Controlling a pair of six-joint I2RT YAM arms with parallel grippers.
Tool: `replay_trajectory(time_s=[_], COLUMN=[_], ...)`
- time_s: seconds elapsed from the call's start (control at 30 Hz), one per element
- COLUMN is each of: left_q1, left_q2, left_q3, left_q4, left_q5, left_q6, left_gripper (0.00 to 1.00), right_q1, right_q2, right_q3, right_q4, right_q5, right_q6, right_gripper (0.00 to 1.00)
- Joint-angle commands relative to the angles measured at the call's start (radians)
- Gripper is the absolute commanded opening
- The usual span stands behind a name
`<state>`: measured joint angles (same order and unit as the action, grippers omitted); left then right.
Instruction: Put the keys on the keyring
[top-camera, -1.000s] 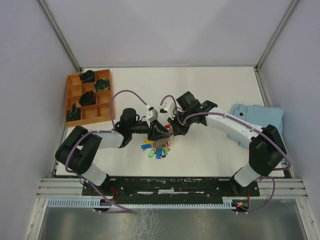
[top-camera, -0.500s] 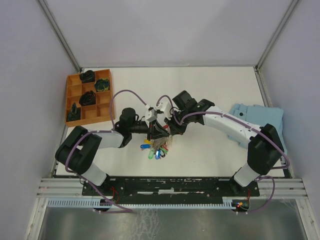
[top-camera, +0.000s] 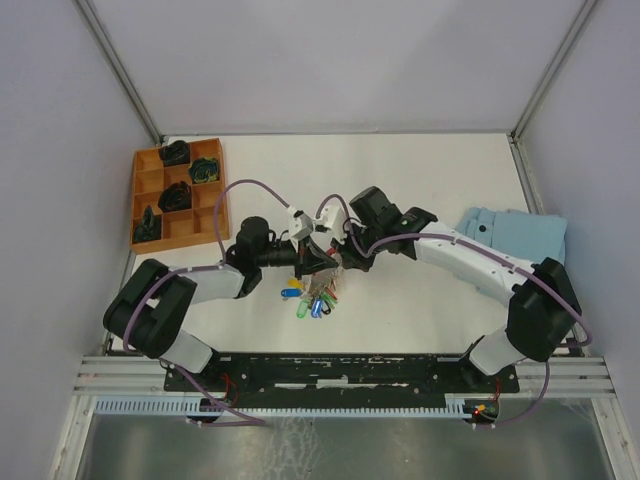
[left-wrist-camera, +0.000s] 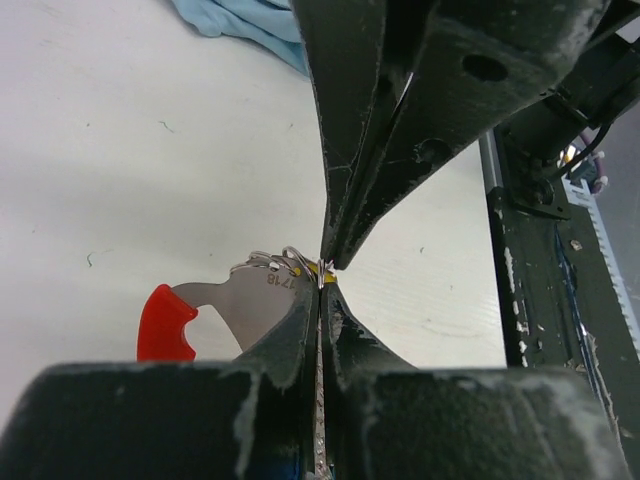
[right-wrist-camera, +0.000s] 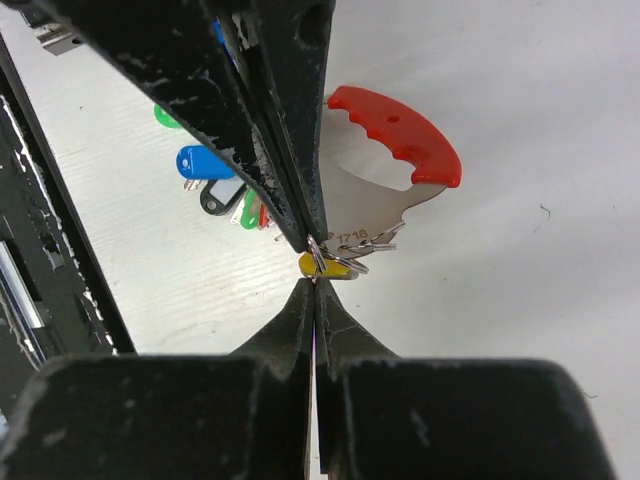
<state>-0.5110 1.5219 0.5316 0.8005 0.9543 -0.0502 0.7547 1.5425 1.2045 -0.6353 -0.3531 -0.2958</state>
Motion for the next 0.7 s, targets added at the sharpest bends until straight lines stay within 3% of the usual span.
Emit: replay_trajectory(time_s=[0.0, 0.2, 0.53, 0.67], left_q1=[0.008, 0.006, -0.026, -0.034], left_q2=[-0.054, -0.042, -0.027, 0.004], left_q3=[-0.032, -0.088, -0.171, -0.185], left_q4=[0.116, 0.32, 0.553, 0.624], left_q5=[-0.114, -0.18, -0.334, -0.345], left_q6=[-0.118, -0.25, -0.349, -0.381], left_gripper=[0.03, 0.03, 0.03, 0.03], right_q1=[0.006, 0.01, 0.047, 0.049], right_q2=[-0.068, -0.104, -0.148, -0.172], right_q3=[-0.069, -0.173, -0.318, -0.345], right_q4=[0.094, 0.284, 0.609, 0.639], right_q5=[0.001, -0.077, -0.096, -0.069], right_q6=[-0.018, 0.023, 0.076, 0.072], right_gripper=[0.01, 0.01, 0.01, 0.01])
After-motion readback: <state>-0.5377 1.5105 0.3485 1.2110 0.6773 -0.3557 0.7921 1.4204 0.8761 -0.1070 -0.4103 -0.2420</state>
